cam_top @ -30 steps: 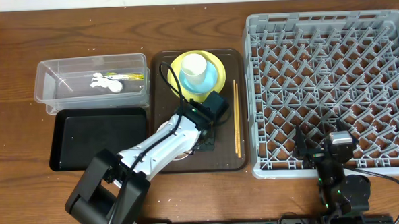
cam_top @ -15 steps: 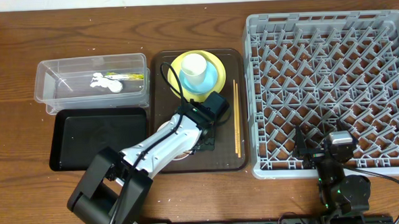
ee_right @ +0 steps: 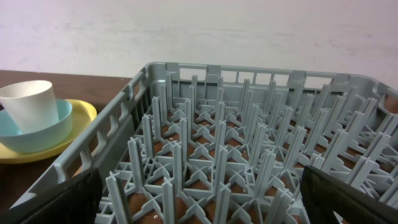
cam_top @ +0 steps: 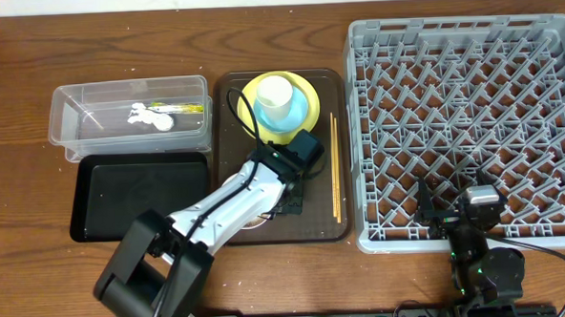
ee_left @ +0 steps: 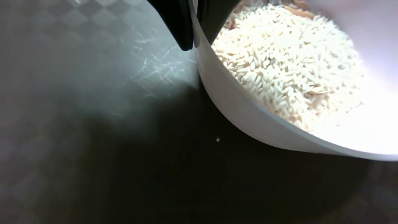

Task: Sort waste into correct bins and load items into the dishwasher rack
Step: 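Lift the rice bowl with the left gripper toward the black tray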

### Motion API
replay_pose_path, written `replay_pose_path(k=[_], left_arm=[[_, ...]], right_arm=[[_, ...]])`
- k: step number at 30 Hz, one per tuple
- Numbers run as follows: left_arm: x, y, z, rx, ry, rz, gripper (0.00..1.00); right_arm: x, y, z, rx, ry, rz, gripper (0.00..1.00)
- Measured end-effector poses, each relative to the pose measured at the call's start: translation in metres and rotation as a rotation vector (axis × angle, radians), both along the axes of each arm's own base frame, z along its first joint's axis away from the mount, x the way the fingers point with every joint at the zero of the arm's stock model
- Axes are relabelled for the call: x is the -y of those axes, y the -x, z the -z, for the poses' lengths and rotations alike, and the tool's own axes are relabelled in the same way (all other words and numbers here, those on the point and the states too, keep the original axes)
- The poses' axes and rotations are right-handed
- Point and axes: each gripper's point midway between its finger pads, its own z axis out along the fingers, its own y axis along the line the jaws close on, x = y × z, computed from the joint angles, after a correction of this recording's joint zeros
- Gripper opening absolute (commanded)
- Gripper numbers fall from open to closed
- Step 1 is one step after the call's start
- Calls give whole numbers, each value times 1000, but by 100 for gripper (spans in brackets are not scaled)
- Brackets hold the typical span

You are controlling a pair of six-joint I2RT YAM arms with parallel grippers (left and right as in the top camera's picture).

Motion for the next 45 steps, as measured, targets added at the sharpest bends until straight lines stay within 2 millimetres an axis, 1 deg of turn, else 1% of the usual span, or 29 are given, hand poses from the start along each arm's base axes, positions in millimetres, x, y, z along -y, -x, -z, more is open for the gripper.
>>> replay_pose_path(k=[3,6,10,13,16,21,27,33,38,45], left_arm=[[2,-2,-16,33,32,1,6],[0,-3,-37,75,68,-3,6],[-14,-8,-62,111,115,-35,6],[-27,-15,-75,115,180,-71,6],[-44,-24,-85,106,261,-120,6],[-83,-39,-93,92,390,-228,6],[-135,-55,-103,120,548,-370,6],[-175,-67,-112,204,668,-468,6],[-197,-71,-111,279,780,-521,6],[-218,-71,-111,383,935,-564,6]], right_arm=[[0,0,0,0,0,0,99],[0,0,0,0,0,0,99],[0,0,0,0,0,0,99],[0,0,0,0,0,0,99],[0,0,0,0,0,0,99],[0,0,0,0,0,0,99],[0,0,0,0,0,0,99],[0,0,0,0,0,0,99],[0,0,0,0,0,0,99],[0,0,0,0,0,0,99]])
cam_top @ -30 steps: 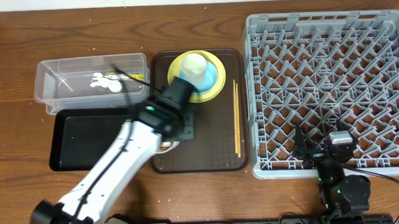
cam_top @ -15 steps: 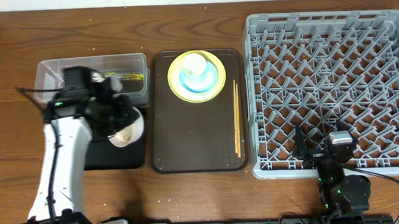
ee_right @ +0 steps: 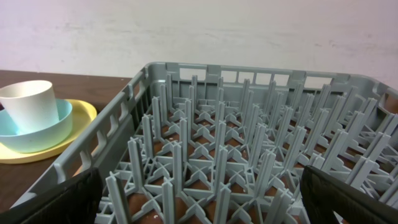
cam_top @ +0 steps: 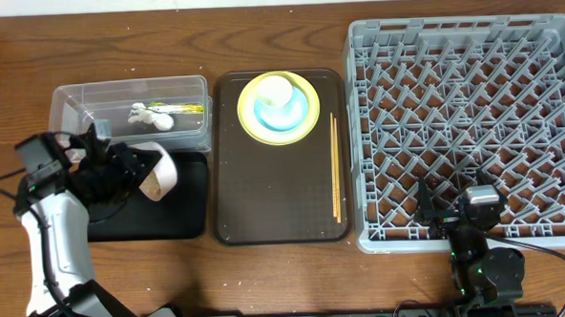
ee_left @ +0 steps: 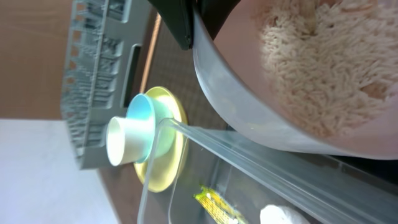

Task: Sort waste into correct bins and load items into the dishwasher rack
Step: 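Lift the rice bowl with the left gripper toward the black tray, then tilt the bowl with the left gripper to dump rice onto the black tray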

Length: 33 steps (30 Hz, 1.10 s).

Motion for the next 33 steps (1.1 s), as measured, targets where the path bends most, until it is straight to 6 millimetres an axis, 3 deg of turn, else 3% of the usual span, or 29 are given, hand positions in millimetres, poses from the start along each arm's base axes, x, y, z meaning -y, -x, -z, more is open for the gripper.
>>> replay_pose_path(k=[12,19,27,33], left_arm=[[-28,0,-9,109,154,-66,6],[-34,-7,7,120,327,-59,6],[-47,-6,6,182,510,-72,6],[-43,-2,3,163,571,-78,6]], right_arm=[[0,0,0,0,0,0,99],[0,0,0,0,0,0,99],[0,0,0,0,0,0,99],[0,0,0,0,0,0,99]])
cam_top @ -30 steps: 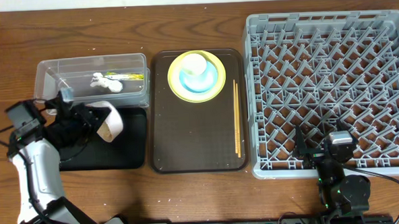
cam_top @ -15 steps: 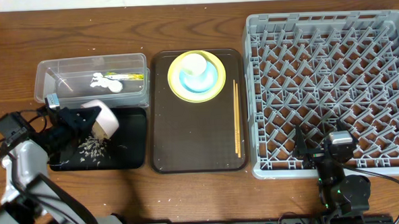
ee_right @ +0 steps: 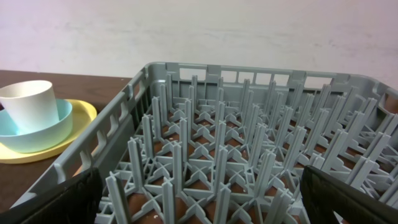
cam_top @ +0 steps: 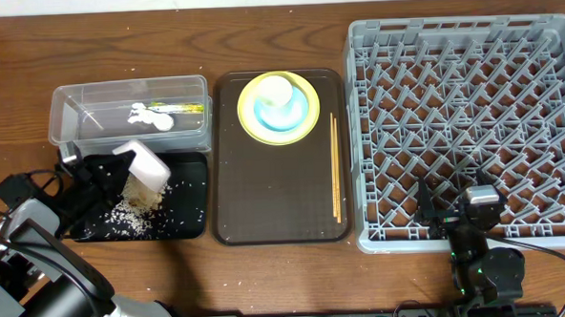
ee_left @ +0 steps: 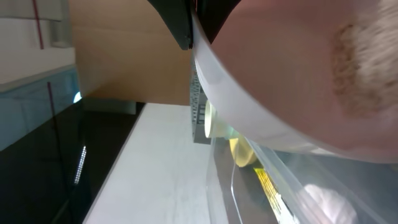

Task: Sort waste into correct bins and load items into the dishwasher rack
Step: 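Tilt the bowl with the left gripper to dump rice onto the black tray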

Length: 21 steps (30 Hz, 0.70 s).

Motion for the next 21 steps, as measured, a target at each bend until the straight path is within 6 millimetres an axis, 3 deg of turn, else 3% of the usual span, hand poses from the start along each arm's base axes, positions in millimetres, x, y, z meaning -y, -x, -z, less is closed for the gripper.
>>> replay_pose_path(k=[15,21], left_arm=[[3,5,-4,-33,59,-5,6],[3,6,-23,16,10,-8,6]], right_arm=[[0,0,0,0,0,0,99],[0,0,0,0,0,0,99]])
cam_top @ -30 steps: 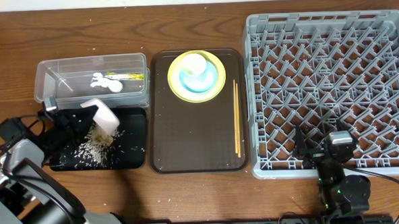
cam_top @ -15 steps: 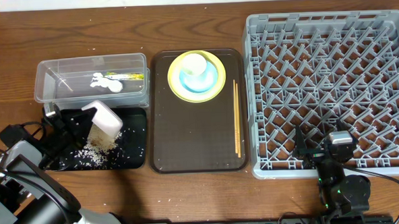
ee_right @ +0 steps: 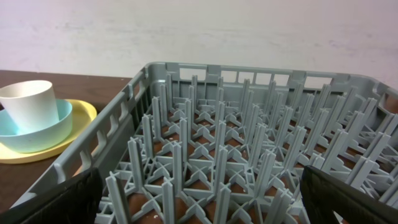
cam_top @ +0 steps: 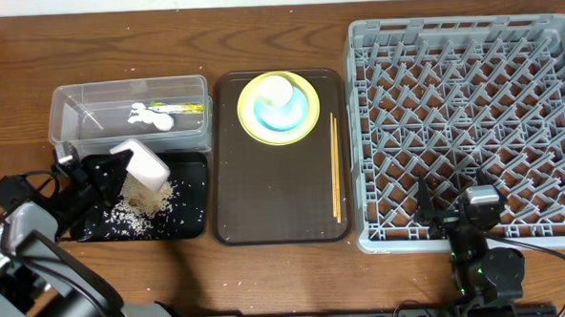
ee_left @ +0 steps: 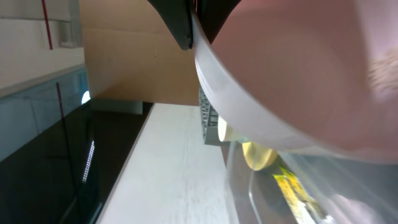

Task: Sort waste into correct bins and load items into the dishwasher rack
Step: 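Tilt the bowl with the left gripper to dump rice onto the black tray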

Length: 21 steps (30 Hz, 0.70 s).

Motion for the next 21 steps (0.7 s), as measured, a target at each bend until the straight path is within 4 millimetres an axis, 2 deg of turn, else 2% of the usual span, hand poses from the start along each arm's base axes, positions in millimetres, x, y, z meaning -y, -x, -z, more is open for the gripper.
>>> replay_pose_path(k=[8,21], left_arm=[[3,2,-32,122,-125,1,6],[7,7,-31,87,-90,2,6]], right_arm=[[0,0,0,0,0,0,99],[0,0,0,0,0,0,99]])
